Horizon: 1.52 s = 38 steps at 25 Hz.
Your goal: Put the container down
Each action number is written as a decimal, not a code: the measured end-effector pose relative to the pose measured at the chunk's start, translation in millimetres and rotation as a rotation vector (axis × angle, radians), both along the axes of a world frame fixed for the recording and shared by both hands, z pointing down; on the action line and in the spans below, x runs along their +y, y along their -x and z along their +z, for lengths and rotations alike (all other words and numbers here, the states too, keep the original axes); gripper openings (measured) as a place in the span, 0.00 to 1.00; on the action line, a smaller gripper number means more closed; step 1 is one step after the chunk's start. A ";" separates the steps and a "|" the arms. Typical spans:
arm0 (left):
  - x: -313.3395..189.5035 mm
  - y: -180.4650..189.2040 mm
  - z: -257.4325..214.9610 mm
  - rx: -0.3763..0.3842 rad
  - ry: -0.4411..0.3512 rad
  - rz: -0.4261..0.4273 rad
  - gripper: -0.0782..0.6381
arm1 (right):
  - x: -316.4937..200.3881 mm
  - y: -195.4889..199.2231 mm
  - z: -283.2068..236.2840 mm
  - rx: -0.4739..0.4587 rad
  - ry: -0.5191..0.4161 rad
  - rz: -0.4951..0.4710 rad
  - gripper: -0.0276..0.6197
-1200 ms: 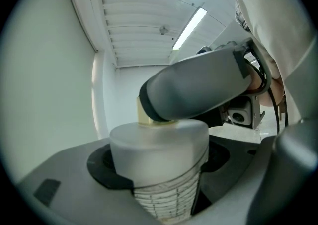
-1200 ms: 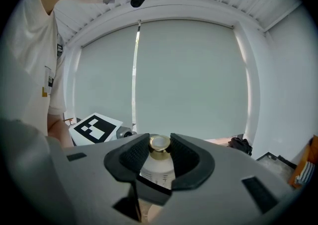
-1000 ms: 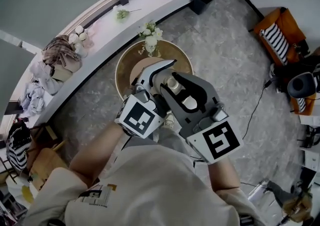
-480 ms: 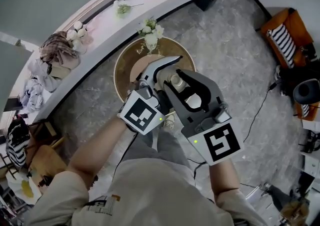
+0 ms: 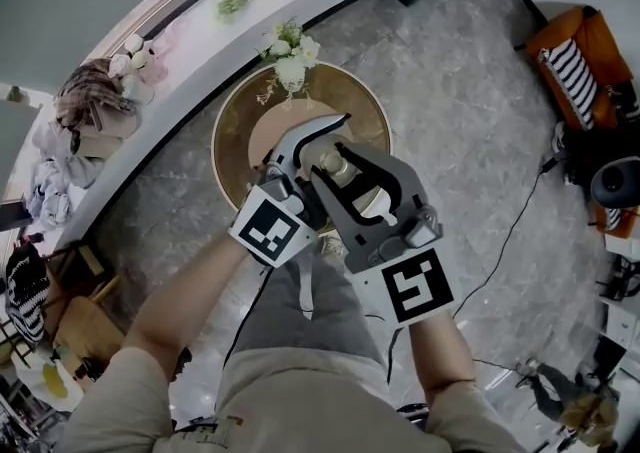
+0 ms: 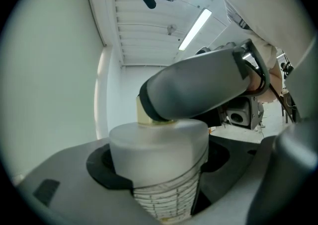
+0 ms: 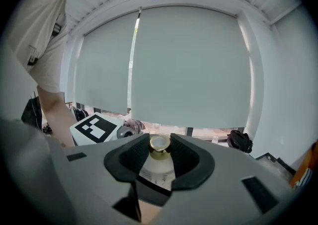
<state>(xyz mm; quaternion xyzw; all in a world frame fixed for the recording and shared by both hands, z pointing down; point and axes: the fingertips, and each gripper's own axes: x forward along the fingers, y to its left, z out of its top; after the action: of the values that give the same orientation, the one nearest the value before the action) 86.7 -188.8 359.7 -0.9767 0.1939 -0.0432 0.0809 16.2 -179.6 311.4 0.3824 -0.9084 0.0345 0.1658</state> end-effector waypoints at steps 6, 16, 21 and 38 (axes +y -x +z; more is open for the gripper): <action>-9.3 5.5 62.0 -0.025 0.018 -0.001 0.60 | -10.5 4.5 59.9 -0.022 0.035 0.009 0.24; -24.4 1.2 152.0 -0.033 0.092 -0.033 0.60 | -27.4 -1.2 144.5 -0.069 0.080 -0.002 0.24; -34.8 -0.6 187.2 -0.045 0.089 -0.034 0.60 | -37.9 -2.1 181.8 -0.057 0.094 -0.023 0.24; -63.9 -13.6 342.8 -0.056 0.123 0.055 0.60 | -79.1 -10.5 330.8 -0.025 0.140 0.049 0.24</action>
<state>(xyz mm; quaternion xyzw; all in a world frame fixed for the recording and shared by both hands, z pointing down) 100.3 -252.7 702.5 -0.9832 0.1619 -0.0800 0.0271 26.7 -258.7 642.2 0.3917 -0.8961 0.1068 0.1796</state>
